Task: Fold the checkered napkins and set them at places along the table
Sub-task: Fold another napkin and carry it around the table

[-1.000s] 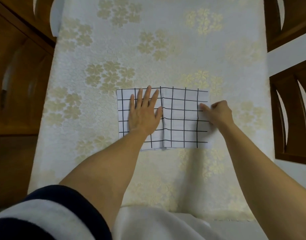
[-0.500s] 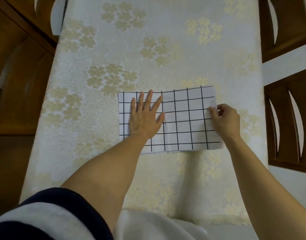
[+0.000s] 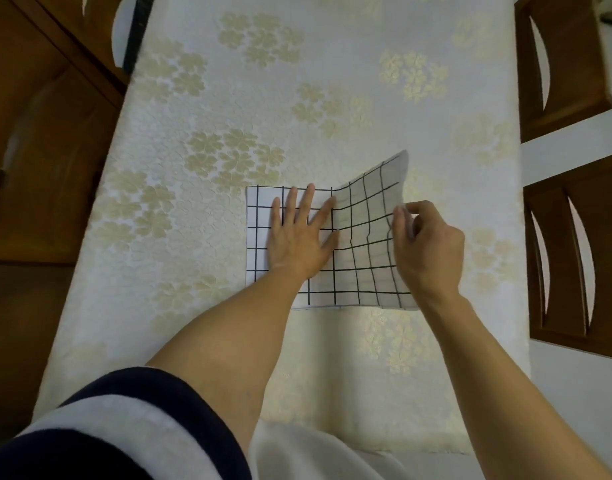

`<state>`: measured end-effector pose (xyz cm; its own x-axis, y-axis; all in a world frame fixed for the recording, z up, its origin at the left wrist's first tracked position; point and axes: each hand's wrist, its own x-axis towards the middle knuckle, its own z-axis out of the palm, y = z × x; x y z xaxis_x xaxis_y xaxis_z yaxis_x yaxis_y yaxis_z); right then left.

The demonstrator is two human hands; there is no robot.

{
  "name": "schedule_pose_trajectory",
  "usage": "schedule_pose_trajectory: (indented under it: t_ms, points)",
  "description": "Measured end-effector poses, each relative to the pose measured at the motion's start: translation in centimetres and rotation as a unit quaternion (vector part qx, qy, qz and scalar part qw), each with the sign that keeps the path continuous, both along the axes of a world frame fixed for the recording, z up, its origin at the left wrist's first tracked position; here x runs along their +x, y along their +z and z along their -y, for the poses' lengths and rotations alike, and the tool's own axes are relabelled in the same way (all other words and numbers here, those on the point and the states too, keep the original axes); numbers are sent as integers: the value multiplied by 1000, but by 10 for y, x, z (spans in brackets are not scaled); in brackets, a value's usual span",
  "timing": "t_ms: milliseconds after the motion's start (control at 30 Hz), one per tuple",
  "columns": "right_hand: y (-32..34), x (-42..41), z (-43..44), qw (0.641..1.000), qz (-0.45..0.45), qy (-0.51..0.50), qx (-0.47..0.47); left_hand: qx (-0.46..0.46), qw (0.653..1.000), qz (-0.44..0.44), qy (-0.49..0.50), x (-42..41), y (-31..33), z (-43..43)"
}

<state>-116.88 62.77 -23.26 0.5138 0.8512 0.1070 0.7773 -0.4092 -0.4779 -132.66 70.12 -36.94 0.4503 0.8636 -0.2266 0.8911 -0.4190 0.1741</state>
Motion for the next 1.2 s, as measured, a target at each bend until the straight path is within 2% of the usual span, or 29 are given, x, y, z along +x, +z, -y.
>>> schedule_pose_trajectory:
  t_ms: [133,167,233,300,333,400,433,500,600,667,767,833,900,1000,1200]
  points:
    - [-3,-40,-6,998,15,54,1,-60,998,0,-14,1,7,-5]
    - [-4,-48,-9,998,17,65,-2,-86,996,37,-8,-2,12,-9]
    - [-7,-65,-15,996,12,84,-9,-101,977,180,54,-14,29,-15]
    - [-11,-82,-21,995,-6,95,-29,-101,924,330,162,-36,46,-16]
    - [-14,-93,-25,993,-11,102,-48,-142,885,388,213,-48,54,-17]
    - [-22,-108,-29,987,11,122,-99,-283,790,465,281,-61,65,-20]
    - [-26,-116,-32,982,29,138,-127,-323,766,474,291,-67,69,-22]
    - [-35,-129,-37,969,32,163,-184,-329,777,453,286,-74,69,-27]
    - [-43,-143,-39,939,17,251,-235,-265,840,372,292,-81,57,-33]
    - [-48,-140,-30,936,20,293,-195,-236,865,327,297,-84,47,-35]
    - [-62,-114,-15,964,11,248,-93,-210,882,300,297,-88,40,-39]
    - [-69,-94,-9,961,41,238,-137,-196,890,290,292,-89,38,-39]
    - [-76,-83,-4,930,77,285,-219,-185,897,284,284,-90,36,-39]
    - [-89,-83,-2,892,106,339,-278,-166,898,287,289,-91,36,-36]
    - [-99,-93,-8,884,95,343,-304,-108,869,333,349,-111,35,-28]
